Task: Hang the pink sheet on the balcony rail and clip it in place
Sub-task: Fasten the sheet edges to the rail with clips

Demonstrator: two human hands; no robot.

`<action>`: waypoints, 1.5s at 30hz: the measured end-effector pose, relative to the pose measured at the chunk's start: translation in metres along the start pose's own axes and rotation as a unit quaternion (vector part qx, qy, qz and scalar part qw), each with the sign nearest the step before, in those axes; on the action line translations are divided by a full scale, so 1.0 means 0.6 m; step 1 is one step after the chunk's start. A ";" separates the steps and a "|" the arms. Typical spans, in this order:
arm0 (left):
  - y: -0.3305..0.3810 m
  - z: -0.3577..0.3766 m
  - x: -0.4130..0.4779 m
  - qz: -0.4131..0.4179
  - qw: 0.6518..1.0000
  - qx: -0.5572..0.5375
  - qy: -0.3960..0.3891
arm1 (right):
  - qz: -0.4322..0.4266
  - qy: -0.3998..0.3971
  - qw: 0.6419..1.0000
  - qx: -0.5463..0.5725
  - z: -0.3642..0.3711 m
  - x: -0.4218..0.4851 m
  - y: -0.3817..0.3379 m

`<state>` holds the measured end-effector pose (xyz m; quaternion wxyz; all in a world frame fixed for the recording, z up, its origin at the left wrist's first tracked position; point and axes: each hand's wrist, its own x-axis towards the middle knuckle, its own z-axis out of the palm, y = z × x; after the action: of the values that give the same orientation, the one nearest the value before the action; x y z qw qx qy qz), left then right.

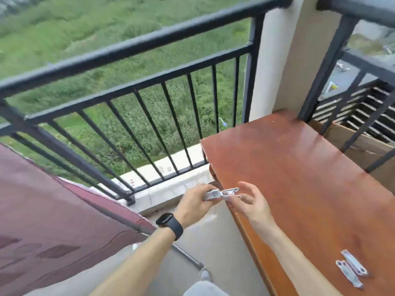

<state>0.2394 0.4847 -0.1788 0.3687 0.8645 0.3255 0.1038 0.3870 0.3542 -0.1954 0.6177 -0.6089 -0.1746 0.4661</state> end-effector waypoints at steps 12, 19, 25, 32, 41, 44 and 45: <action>-0.096 -0.373 -0.182 -0.077 0.967 0.029 0.241 | -0.245 -0.247 0.908 -0.234 0.382 0.029 -0.133; -0.045 -0.611 -0.282 -0.034 0.879 0.153 0.450 | -0.304 -0.272 0.903 -0.133 0.541 0.011 -0.183; -0.013 -0.745 -0.258 -0.078 0.902 0.213 0.367 | -0.337 -0.277 0.894 -0.106 0.588 0.027 -0.254; 0.004 -0.761 -0.224 -0.124 0.911 0.230 0.319 | -0.363 -0.339 0.858 -0.127 0.625 0.050 -0.335; 0.025 -0.748 -0.214 -0.145 0.907 0.231 0.320 | -0.359 -0.386 0.830 -0.183 0.670 0.056 -0.374; 0.030 -0.744 -0.219 -0.149 0.908 0.228 0.317 | -0.352 -0.401 0.825 -0.185 0.664 0.068 -0.377; 0.030 -0.744 -0.220 -0.153 0.907 0.227 0.319 | -0.350 -0.414 0.820 -0.185 0.665 0.070 -0.377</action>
<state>-0.0402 0.6453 0.1573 0.0505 0.7851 0.5687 0.2403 0.1779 0.6620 0.0756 0.4845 -0.3590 -0.6980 0.3863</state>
